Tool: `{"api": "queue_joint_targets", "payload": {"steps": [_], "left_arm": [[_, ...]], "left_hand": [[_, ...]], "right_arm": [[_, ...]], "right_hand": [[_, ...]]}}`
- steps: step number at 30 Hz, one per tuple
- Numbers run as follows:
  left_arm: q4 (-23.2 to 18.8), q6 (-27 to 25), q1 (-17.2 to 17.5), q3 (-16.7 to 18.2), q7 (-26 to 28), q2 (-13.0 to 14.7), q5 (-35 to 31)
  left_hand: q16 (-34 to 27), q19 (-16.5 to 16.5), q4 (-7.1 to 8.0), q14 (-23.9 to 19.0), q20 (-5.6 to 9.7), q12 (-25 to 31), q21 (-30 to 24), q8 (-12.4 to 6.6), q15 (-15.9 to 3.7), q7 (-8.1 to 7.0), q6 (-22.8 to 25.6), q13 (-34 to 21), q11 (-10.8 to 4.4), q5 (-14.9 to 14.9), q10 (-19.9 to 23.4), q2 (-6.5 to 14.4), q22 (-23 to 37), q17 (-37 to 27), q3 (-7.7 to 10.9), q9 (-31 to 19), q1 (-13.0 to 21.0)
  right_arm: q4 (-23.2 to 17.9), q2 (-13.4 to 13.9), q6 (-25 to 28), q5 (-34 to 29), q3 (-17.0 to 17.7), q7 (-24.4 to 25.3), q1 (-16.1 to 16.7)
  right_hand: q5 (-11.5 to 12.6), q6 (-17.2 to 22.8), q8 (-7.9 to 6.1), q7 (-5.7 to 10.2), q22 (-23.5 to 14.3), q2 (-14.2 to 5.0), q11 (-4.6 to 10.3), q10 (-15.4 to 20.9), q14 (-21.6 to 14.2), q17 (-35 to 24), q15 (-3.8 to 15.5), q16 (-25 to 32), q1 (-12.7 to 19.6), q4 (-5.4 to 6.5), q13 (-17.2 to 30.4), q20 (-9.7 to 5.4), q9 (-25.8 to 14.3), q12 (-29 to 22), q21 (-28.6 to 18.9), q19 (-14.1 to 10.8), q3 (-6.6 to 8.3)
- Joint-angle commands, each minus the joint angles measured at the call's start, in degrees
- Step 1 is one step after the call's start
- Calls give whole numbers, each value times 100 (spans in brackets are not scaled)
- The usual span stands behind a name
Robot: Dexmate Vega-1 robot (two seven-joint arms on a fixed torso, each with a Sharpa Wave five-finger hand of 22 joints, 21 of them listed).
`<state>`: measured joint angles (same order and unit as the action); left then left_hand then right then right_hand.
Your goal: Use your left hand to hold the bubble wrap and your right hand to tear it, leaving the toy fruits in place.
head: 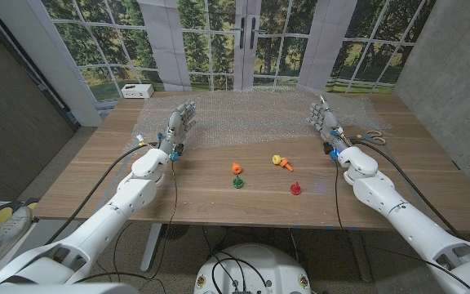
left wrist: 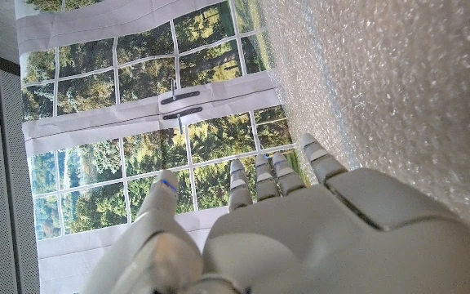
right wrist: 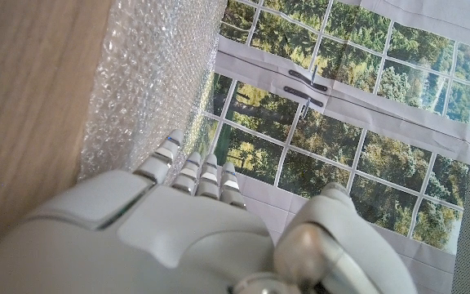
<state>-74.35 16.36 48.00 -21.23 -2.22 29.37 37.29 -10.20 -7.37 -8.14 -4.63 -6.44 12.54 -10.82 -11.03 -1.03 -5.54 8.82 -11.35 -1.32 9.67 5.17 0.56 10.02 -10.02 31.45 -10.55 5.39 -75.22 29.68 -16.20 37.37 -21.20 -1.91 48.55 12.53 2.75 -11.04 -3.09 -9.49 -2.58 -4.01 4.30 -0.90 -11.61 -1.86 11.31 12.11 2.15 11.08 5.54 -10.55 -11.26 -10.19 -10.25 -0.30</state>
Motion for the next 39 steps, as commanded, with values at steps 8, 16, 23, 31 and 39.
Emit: {"api": "queue_joint_targets", "payload": {"steps": [8, 16, 23, 31, 39], "left_arm": [[57, 18, -12, 12, -47, 33, 15], [9, 71, 83, 24, -154, 114, 28], [53, 134, 154, 84, -212, 161, 84], [144, 120, 123, 119, -369, 194, 180], [219, 71, 38, 16, -576, 263, 103]], "left_hand": [[-39, -46, -5, -39, 6, 38, -32, -35, 14, 3, 56, -22, 1, 18, 50, 14, 17, -15, 50, -18, 61], [-4, 4, -11, 72, 13, -7, -16, -26, 13, 11, 60, -22, 25, 18, -54, 24, 17, -16, 55, -18, 76], [2, 53, -15, 128, 43, -30, -5, -9, -4, 15, 35, -21, 13, 16, -110, 28, 16, -15, 56, -17, 86], [9, 79, -19, 188, 65, -47, -3, 8, 4, 8, -2, -21, 20, 15, -156, 28, 16, -15, 54, -17, 93], [2, 84, -20, 199, 74, -46, -6, 6, 2, 32, 4, -20, 17, 15, -159, 34, 16, -15, 56, -16, 99]], "right_arm": [[-91, 53, 77, -74, -38, 57, 23], [-103, 130, -110, -418, -134, 136, 11], [-218, 199, 0, -568, -186, 230, -23], [-613, 357, 378, -1065, -273, 812, -2], [-684, 478, 264, -1581, -387, 1010, -19]], "right_hand": [[27, 7, -25, -36, -24, -11, -48, -11, 40, -18, -32, 20, 56, 26, 19, -3, -17, -23, -37, -33, 4], [3, -127, 24, -27, -22, 149, -44, -174, 353, -13, 28, -62, -56, 32, 10, -171, -15, 28, 24, 271, -121], [14, -215, 38, 21, -21, 240, -11, -382, 674, -5, 85, -114, -163, 57, 3, -259, -11, 71, 23, 468, -219], [30, -251, 32, 87, -20, 222, 46, -453, 871, 13, 225, -116, -138, 40, -2, -288, -9, 58, 10, 578, -221], [26, -334, 44, 139, -17, 284, 91, -557, 982, 31, 266, -115, -38, -41, -8, -261, -6, 73, 3, 633, -226]]}}
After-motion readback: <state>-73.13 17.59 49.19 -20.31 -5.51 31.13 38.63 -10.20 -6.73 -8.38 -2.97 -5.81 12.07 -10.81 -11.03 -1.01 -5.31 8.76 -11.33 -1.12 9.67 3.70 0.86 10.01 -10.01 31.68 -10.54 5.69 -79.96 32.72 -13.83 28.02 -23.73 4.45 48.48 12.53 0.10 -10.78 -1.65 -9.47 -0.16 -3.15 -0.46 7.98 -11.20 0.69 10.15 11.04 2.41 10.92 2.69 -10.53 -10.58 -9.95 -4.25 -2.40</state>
